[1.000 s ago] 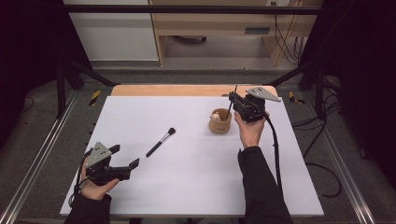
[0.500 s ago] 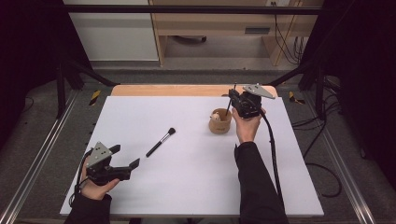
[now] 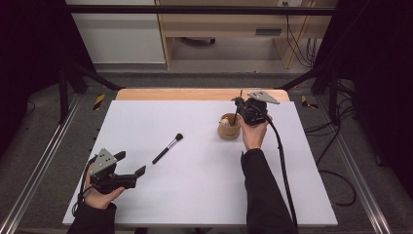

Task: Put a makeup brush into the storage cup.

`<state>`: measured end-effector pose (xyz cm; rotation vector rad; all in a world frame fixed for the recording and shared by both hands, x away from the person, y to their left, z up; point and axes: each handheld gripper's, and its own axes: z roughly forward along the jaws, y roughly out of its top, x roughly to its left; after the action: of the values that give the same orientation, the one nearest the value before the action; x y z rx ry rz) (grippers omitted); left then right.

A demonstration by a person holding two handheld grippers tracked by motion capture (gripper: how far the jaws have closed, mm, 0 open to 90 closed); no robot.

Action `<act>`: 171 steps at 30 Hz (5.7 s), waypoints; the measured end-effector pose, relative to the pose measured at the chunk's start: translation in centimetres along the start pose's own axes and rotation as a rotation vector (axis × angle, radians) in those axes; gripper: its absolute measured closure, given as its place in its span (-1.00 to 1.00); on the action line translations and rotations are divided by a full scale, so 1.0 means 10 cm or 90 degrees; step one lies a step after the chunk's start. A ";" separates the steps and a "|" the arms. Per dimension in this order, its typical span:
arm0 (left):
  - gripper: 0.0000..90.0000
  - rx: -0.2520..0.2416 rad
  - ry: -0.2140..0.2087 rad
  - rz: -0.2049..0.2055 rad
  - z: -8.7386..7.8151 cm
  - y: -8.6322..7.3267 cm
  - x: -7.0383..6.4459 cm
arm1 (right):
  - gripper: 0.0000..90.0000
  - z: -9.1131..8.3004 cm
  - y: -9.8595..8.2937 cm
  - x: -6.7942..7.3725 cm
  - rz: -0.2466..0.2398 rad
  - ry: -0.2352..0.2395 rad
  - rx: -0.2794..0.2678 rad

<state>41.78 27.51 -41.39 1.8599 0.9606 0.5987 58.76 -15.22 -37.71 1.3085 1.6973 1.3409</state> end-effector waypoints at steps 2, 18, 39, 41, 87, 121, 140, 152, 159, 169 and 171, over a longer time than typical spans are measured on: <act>-0.78 -0.001 0.000 0.000 0.00 0.00 0.00 | 0.89 0.02 -0.02 0.01 -0.002 -0.002 0.010; -0.78 0.000 0.000 0.001 0.00 0.00 0.00 | 0.88 0.11 -0.13 0.05 -0.002 0.004 0.060; -0.78 0.003 -0.001 0.004 0.01 0.00 -0.02 | 0.62 -0.02 -0.23 0.01 -0.005 0.011 0.111; -0.78 0.003 -0.001 0.005 0.02 0.00 -0.02 | 0.57 -0.10 -0.22 0.02 0.001 0.023 0.102; -0.78 -0.003 -0.003 0.004 0.02 0.02 -0.07 | -0.66 -1.49 -0.56 -0.12 -0.059 0.154 0.042; -0.79 -0.022 0.000 -0.020 -0.01 0.03 -0.02 | -0.86 -1.81 -0.87 -0.34 -0.051 0.129 0.030; -0.78 -0.028 0.008 -0.019 0.00 0.13 -0.03 | -0.86 -1.85 -0.85 -0.31 -0.053 0.130 0.026; -0.78 -0.033 0.006 0.004 0.09 0.38 -0.06 | -0.86 -1.85 -0.84 -0.28 -0.056 0.133 0.025; -0.78 -0.015 0.004 0.012 0.18 0.49 -0.06 | -0.86 -1.84 -0.84 -0.26 -0.059 0.138 0.029; -0.78 0.010 -0.002 0.025 0.37 0.66 -0.09 | -0.86 -1.83 -0.84 -0.24 -0.065 0.139 0.031; -0.78 0.017 -0.004 0.032 0.42 0.68 -0.10 | -0.86 -1.83 -0.85 -0.25 -0.062 0.140 0.032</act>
<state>46.73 22.72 -37.17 1.9132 0.9239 0.6119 40.65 -23.92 -40.39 1.1233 1.9281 1.4348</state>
